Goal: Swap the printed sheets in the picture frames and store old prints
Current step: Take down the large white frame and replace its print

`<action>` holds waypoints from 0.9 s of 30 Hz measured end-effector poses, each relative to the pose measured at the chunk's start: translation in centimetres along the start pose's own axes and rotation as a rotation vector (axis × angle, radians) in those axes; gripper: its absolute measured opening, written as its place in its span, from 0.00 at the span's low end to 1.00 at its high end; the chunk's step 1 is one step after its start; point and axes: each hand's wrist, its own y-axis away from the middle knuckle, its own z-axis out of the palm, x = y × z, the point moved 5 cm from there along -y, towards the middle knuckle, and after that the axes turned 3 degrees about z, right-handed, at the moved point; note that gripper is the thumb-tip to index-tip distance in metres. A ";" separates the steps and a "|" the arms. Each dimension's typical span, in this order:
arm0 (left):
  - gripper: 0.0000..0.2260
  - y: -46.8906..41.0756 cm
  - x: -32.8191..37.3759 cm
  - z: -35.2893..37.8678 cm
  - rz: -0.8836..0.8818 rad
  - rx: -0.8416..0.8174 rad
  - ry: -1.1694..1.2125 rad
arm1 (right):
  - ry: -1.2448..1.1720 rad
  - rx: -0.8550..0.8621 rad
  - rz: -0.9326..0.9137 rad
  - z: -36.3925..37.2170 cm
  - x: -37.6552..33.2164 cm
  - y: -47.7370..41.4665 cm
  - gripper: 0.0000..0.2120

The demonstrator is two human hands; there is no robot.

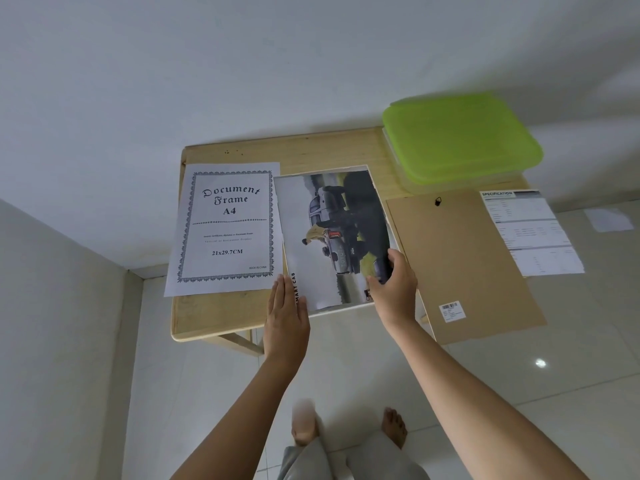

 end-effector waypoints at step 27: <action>0.23 -0.5 0.1 -0.8 -0.028 -0.069 0.006 | -0.324 -0.319 0.217 -4.0 -1.0 -3.5 0.21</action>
